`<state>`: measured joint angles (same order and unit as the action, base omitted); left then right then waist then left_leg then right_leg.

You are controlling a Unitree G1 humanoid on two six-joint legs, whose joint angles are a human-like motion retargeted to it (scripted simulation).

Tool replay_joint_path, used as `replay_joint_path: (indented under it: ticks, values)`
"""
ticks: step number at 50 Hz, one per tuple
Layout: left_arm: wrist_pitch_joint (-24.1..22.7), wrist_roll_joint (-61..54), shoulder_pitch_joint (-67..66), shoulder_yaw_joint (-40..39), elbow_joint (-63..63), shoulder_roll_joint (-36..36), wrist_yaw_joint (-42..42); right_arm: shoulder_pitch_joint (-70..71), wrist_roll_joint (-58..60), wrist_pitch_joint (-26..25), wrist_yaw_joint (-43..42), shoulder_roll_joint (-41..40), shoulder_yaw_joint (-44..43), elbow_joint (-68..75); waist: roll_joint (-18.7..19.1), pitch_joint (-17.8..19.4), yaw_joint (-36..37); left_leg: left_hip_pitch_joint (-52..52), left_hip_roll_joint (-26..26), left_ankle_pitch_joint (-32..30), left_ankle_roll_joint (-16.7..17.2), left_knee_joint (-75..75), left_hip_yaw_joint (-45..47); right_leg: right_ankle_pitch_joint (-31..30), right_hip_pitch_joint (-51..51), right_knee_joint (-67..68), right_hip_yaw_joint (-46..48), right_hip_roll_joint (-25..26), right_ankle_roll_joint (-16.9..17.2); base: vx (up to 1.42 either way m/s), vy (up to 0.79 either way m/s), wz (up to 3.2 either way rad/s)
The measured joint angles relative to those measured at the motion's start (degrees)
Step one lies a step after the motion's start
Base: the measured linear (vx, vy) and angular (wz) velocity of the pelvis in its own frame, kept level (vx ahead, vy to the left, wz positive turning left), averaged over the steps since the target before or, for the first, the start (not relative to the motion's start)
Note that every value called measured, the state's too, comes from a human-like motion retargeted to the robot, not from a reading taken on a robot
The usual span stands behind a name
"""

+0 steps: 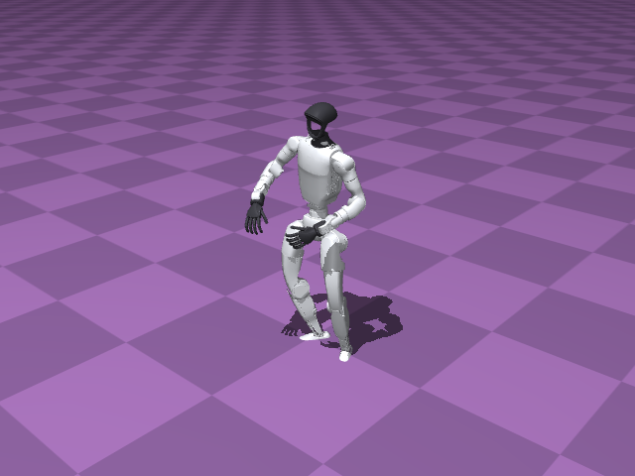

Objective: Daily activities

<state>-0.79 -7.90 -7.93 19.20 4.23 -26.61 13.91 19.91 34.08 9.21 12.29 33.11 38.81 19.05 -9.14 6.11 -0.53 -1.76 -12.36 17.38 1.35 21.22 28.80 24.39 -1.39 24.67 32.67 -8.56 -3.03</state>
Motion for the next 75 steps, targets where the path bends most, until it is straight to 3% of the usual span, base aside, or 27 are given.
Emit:
replay_joint_path:
  ticks: [8, 16, 41, 75]
  values:
    - [0.68, -6.14, -1.89, 0.62, 0.1, 0.28, 3.99, -10.85, -11.09, -1.24, -2.18, 4.04, -10.81, -14.65, 0.84, -0.58, -5.66, 1.07, -0.99, 0.65, 0.56, 0.02, 1.94, -1.27, 0.57, -1.99, -1.83, 1.48, 0.46, 0.01, 0.0, -0.07]
    - [0.81, -11.93, 0.36, 2.63, -2.49, 0.46, 5.55, -16.61, -18.09, -2.06, -3.64, 4.56, -15.75, -22.67, 2.39, -1.06, -8.34, 1.65, -1.7, 1.31, 1.34, 0.18, 2.98, -2.1, 1.16, -3.14, -2.43, 2.31, 0.61, 0.0, 0.0, 0.0]
    - [-1.73, -13.09, 6.67, 7.68, -3.33, 2.51, 0.47, -21.6, -26.69, -3.27, -12.49, -1.52, -19.77, -24.0, 5.66, -1.56, -9.31, 1.82, 0.1, -0.21, 3.74, -4.64, 1.76, -3.55, 2.21, -3.58, 1.44, 1.35, -0.49, 0.0, 0.01, 0.14]
    - [-3.13, -11.76, 7.16, 11.78, -5.3, 4.84, 1.65, -30.85, -24.29, -3.06, -16.9, -0.94, -21.73, -23.93, 5.97, 2.81, -10.6, 4.47, 0.55, -1.11, 7.31, -10.48, -3.39, -7.07, 8.12, -2.06, 9.31, 1.68, -5.1, 0.03, 0.01, 0.3]
